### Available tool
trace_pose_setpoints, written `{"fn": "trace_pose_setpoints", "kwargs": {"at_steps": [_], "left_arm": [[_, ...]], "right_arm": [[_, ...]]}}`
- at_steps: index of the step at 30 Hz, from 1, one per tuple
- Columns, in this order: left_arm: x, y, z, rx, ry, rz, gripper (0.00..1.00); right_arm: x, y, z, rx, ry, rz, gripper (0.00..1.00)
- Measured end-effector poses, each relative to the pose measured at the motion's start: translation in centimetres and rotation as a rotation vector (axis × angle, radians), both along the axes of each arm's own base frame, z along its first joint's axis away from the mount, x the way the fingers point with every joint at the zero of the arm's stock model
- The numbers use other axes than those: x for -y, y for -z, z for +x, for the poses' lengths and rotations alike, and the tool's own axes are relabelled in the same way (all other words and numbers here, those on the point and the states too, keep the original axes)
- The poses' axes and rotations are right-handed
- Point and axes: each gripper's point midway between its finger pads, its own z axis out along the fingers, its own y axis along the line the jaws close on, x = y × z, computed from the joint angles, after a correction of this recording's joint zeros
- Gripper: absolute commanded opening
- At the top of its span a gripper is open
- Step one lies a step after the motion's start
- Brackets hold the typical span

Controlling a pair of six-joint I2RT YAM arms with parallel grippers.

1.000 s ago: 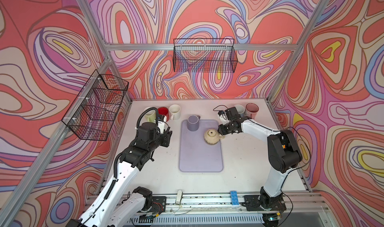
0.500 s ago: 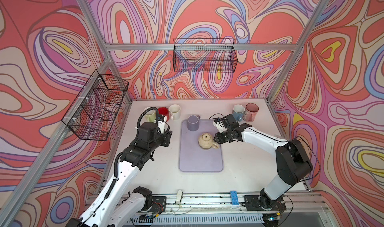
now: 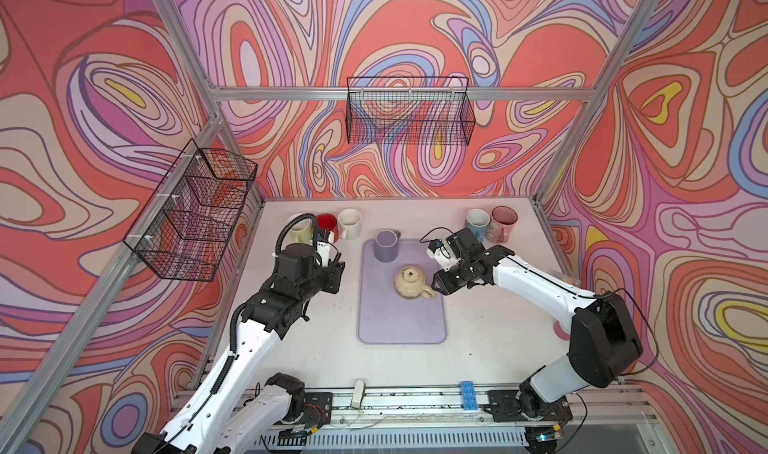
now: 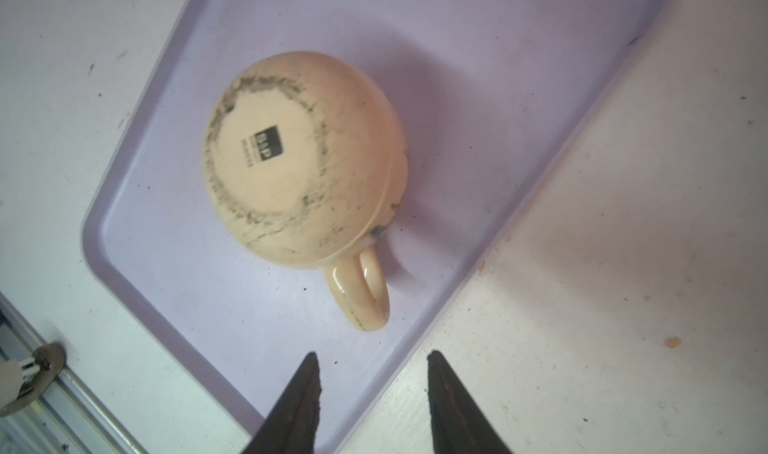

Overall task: Turn the mug right side up
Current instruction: 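Lower the right gripper to the upside-down cream mug's handle, then close the right gripper on the cream mug's handle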

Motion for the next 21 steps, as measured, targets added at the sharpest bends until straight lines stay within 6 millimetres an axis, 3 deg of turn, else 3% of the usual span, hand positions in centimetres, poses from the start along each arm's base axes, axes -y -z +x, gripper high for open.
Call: {"fn": "trace_pose_setpoints", "kwargs": {"at_steps": [7,14,21], "left_arm": [[0.1,0.4,0.1,-0.014,0.005,0.002,0.43],[0.2,0.4,0.1,-0.014,0.005,0.001,0.43],[0.2,0.6,0.2,-0.021,0.005,0.004,0.43]], "right_arm": [[-1.3,0.9,-0.3,-0.02,-0.098,-0.06,0.47],[-1.0,2.7,0.2,-0.04,-0.12,-0.125,0.47],[-1.9,3.9,0.0,-0.052,-0.15,-0.149,0.42]]}}
